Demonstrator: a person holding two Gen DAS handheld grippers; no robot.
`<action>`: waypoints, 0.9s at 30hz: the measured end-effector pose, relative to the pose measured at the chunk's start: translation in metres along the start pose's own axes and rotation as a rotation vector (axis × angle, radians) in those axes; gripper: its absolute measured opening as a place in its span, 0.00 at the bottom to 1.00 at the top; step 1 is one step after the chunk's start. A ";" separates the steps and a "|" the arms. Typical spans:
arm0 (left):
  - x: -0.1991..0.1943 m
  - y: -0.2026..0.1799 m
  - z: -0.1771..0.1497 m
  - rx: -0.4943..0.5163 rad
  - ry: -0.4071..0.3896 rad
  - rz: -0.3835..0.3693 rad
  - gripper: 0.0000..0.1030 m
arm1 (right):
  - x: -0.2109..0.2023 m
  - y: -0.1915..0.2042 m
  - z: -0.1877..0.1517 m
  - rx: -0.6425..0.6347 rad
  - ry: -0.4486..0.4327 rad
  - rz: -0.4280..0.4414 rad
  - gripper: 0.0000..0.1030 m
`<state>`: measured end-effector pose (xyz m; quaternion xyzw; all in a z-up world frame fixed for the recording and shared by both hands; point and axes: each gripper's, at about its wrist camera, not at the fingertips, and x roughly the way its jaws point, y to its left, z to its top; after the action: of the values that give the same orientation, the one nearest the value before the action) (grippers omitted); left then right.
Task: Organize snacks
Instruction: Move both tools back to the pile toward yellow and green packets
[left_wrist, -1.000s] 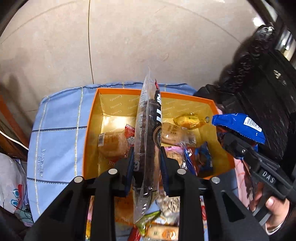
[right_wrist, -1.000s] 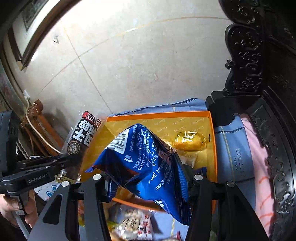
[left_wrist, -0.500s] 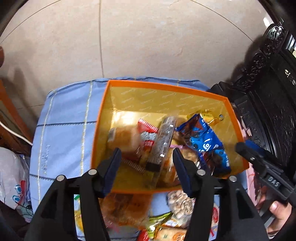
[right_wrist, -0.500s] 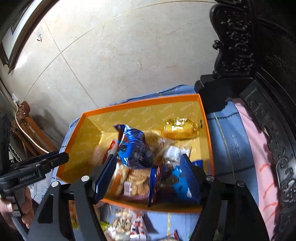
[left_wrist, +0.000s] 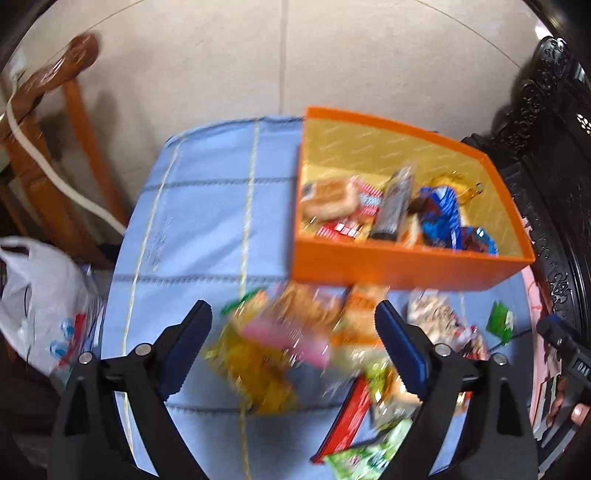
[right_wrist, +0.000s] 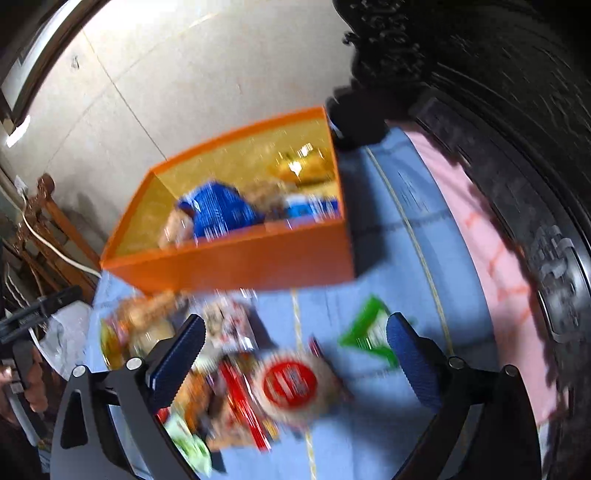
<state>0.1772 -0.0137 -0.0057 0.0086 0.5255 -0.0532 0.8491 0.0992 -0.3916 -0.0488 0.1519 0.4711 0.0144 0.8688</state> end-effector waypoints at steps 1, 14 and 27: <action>-0.001 0.005 -0.007 -0.014 0.008 -0.005 0.85 | 0.000 -0.002 -0.008 0.005 0.012 -0.001 0.96; 0.041 0.032 -0.084 -0.049 0.183 0.027 0.86 | -0.015 0.002 -0.058 0.036 0.066 0.023 0.96; 0.097 0.051 -0.092 -0.241 0.355 -0.012 0.45 | -0.019 0.000 -0.096 0.058 0.122 -0.005 0.96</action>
<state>0.1434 0.0353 -0.1354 -0.0868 0.6695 0.0072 0.7377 0.0094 -0.3704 -0.0822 0.1747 0.5239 0.0079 0.8336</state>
